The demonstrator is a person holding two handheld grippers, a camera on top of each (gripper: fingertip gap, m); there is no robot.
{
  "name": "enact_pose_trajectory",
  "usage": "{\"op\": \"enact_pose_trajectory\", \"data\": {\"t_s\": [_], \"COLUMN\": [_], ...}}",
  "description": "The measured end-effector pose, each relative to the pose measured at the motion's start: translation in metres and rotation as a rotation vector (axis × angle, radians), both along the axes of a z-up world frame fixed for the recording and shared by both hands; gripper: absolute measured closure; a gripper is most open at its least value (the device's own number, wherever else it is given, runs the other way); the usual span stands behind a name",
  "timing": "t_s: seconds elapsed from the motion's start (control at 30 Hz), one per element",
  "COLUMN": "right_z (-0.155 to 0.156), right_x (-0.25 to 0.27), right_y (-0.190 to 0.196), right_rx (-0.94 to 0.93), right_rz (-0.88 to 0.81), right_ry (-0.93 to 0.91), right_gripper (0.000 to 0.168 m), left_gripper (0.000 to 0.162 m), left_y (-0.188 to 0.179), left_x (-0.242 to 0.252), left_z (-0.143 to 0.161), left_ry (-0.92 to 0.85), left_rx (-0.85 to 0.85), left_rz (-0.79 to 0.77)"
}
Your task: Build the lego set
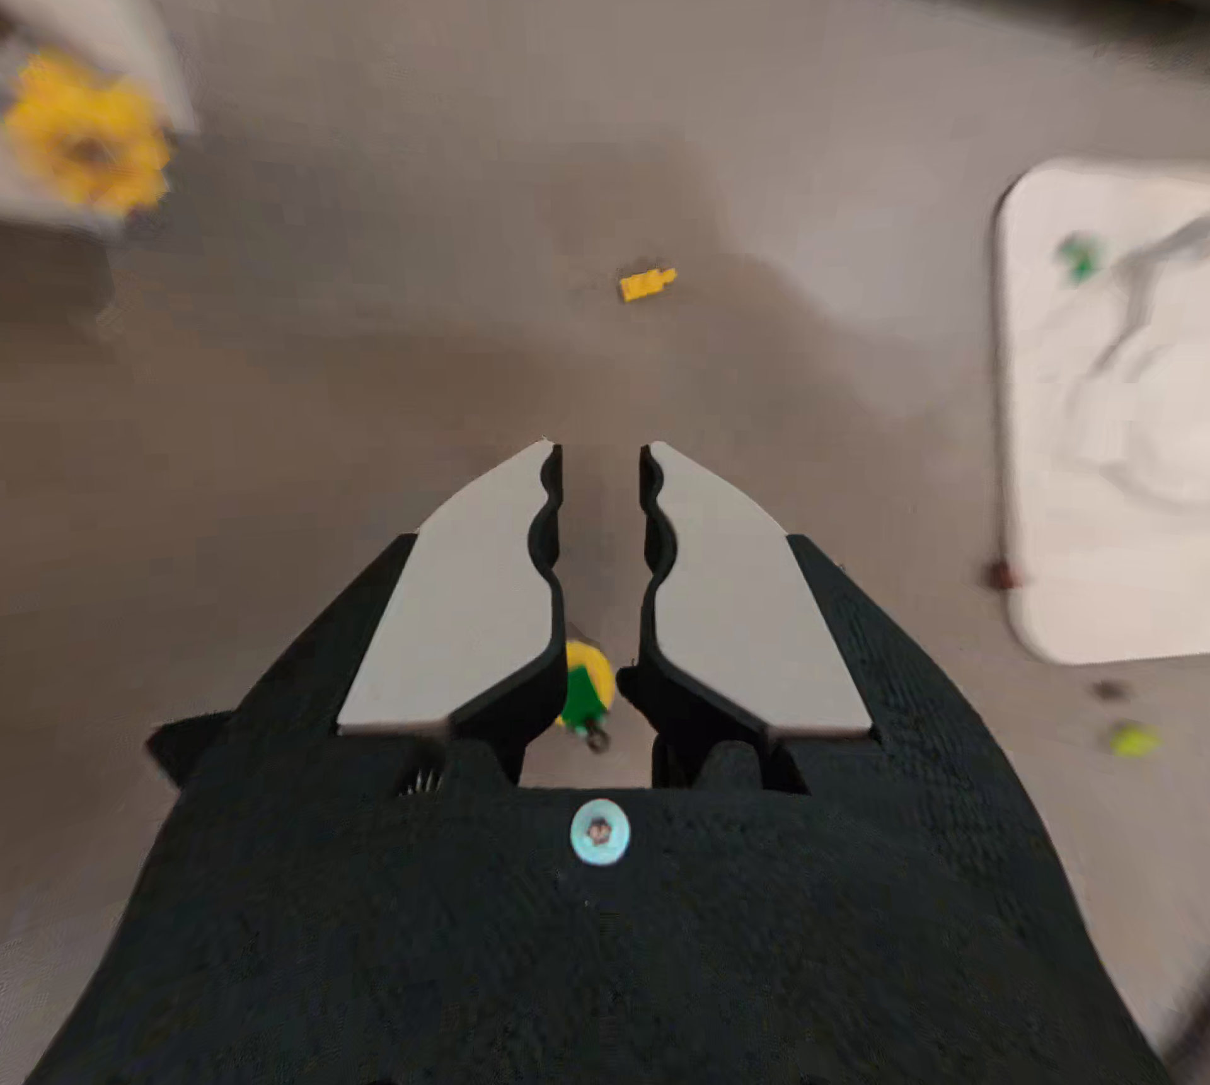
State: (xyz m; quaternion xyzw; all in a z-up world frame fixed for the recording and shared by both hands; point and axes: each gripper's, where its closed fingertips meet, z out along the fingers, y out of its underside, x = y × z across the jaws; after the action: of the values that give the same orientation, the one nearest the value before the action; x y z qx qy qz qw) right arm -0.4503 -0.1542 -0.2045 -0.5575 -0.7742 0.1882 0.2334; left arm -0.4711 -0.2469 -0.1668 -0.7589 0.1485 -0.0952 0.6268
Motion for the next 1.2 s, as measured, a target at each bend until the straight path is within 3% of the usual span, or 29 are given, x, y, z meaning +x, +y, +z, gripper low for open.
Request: {"op": "enact_pose_trajectory", "data": {"t_s": [0.13, 0.2, 0.33, 0.4, 0.63, 0.9, 1.1, 1.2], "right_z": [-0.023, -0.031, -0.045, -0.051, -0.054, -0.052, -0.04, -0.046], "right_x": [-0.036, -0.045, -0.056, -0.059, -0.071, -0.076, -0.083, -0.079], "right_y": [0.008, 0.002, 0.001, 0.003, 0.008, 0.005, 0.0, 0.003], "right_rx": [-0.275, -0.389, -0.51, -0.51, -0.401, -0.247, -0.453, -0.444], "right_rz": [-0.275, -0.32, -0.401, -0.442, -0.508, -0.455, -0.527, -0.554], "right_ry": [-0.12, -0.186, -0.286, -0.318, -0.389, -0.427, -0.409, -0.453], "right_gripper": [0.158, 0.167, 0.166, 0.158, 0.156, 0.158, 0.15, 0.145], "left_gripper": [0.148, 0.148, 0.148, 0.148, 0.148, 0.148, 0.148, 0.148], "left_y": [0.003, 0.005, 0.006, 0.007, 0.007, 0.002, -0.004, -0.004], "left_x": [-0.02, -0.033, -0.055, -0.059, -0.062, -0.066, -0.073, -0.072], "left_z": [-0.005, -0.006, -0.008, -0.009, -0.002, 0.004, 0.008, 0.011], "left_ry": [0.098, 0.155, 0.238, 0.252, 0.267, 0.237, 0.211, 0.184], "left_rx": [0.009, 0.016, 0.017, 0.019, 0.061, 0.077, 0.096, 0.111], "left_rz": [0.115, 0.204, 0.343, 0.376, 0.415, 0.424, 0.445, 0.436]}}
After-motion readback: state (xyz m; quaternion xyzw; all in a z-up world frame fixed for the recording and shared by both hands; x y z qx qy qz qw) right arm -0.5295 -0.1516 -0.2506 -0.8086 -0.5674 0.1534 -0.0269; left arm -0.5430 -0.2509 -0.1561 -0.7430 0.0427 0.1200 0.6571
